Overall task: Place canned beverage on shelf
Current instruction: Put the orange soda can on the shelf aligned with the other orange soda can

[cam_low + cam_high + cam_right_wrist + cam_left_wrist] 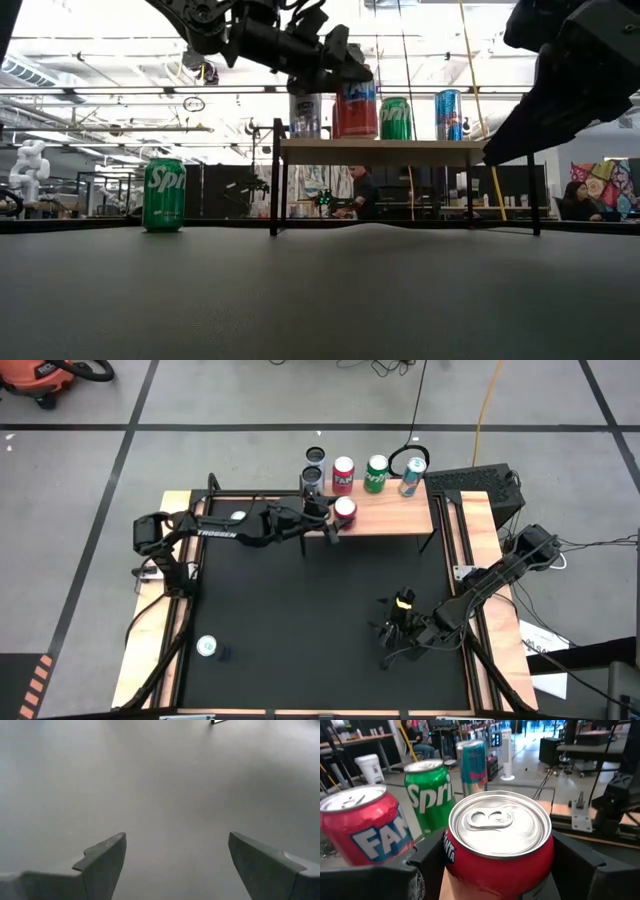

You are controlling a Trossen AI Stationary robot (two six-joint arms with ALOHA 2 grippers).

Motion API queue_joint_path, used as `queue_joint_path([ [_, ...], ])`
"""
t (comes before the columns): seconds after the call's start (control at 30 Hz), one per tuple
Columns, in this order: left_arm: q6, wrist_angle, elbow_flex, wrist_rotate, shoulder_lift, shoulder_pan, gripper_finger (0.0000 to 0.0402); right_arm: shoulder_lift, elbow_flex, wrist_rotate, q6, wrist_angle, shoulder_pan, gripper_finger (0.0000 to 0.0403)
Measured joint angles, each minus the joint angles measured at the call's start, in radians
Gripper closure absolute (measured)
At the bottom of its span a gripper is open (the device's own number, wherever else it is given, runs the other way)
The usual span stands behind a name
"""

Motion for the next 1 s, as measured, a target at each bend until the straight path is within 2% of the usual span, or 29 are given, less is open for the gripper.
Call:
queue_joint_path([
  [0.07, 0.0, -0.009, 0.0, 0.0, 0.0, 0.002, 0.0129, 0.0, 0.0, -0.001, -0.003, 0.01, 0.0, 0.0064],
  [0.27, 0.001, -0.004, 0.0, -0.019, 0.0, 0.001, 0.0069, 0.0, 0.0, -0.001, -0.002, 0.009, 0.0, 0.0064],
  [0.4, 0.004, 0.019, 0.002, -0.025, -0.004, 0.001, 0.0045, 0.0, 0.0, 0.0, -0.001, 0.009, 0.0, 0.0064],
  [0.6, 0.055, 0.063, 0.002, -0.027, -0.004, -0.009, 0.0037, 0.0, 0.0, 0.007, -0.003, 0.009, -0.007, 0.0064],
  [0.77, 0.14, 0.067, 0.007, -0.051, -0.041, -0.04, 0.0036, -0.029, 0.007, 0.055, -0.042, 0.01, -0.012, 0.0064],
  [0.9, 0.224, 0.057, 0.018, -0.11, -0.088, -0.075, 0.0036, -0.105, 0.011, 0.085, -0.137, 0.018, -0.035, 0.0064],
  [1.0, 0.268, -0.01, 0.034, -0.166, -0.143, -0.117, 0.0035, -0.175, 0.011, 0.079, -0.257, 0.047, -0.08, 0.0067],
])
